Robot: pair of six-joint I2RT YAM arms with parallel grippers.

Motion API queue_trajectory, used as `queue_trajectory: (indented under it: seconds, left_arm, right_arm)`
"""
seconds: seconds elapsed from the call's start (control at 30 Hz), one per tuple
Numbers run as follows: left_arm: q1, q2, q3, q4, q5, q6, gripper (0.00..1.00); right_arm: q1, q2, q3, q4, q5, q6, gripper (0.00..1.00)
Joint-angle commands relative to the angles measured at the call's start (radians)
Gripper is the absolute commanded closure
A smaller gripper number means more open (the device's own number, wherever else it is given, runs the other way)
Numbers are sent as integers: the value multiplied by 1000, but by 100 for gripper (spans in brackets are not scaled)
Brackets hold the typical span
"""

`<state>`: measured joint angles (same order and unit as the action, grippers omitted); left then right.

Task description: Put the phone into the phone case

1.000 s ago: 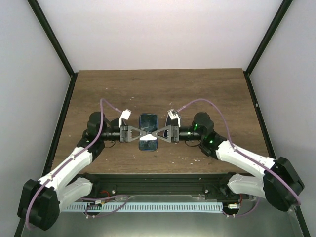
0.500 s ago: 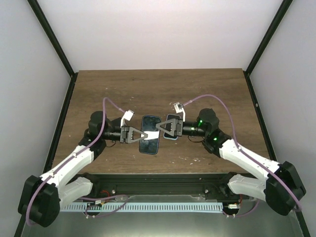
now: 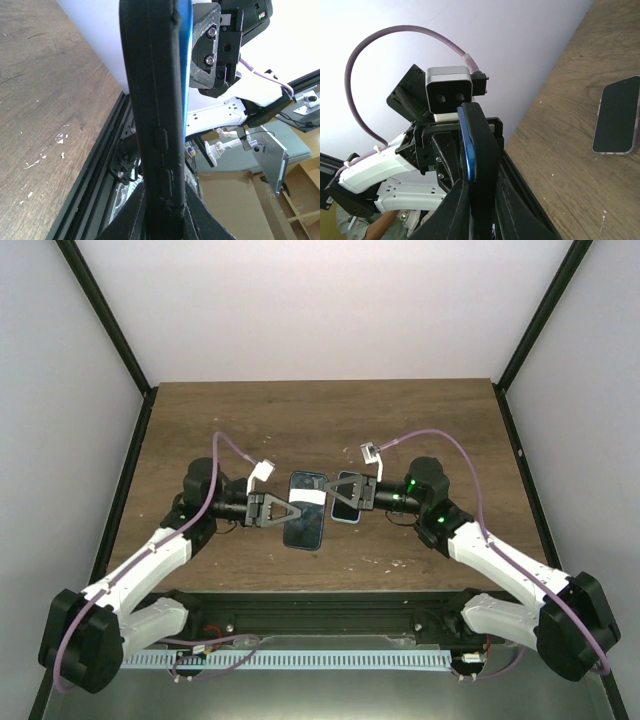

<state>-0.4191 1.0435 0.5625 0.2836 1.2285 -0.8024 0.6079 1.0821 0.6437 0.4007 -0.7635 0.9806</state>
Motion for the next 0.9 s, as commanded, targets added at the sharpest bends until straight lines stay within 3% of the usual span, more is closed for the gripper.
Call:
queue_trajectory:
  seconds: [0.0,0.13,0.33,0.43,0.77,0.83,0.87]
  left_arm:
    - [-3,31,56,-177,-32,115,100]
    - [-3,44,77,-231,-44,146,100]
    - [-3,4,50,-84,21,63,100]
    - [-4,-20,43,-68,53,78,100]
    - [-13,-40,56,-100,78,134,100]
    - [-14,-38,52,-100,78,139,100]
    - [-14,-35,51,-100,78,140,100]
  right_arm:
    - [-7,-35,48,15,8,-56,99]
    - [-7,-54,91,-123,66,-188,98]
    - [-7,-72,147,-278,97,-278,59]
    - [-10,-57,169,-305,78,-256,48]
    - [-20,45,218,-283,-108,-189,37]
    - [-19,63,218,-262,-153,-179,39]
    - [-19,75,218,-247,-175,-171,45]
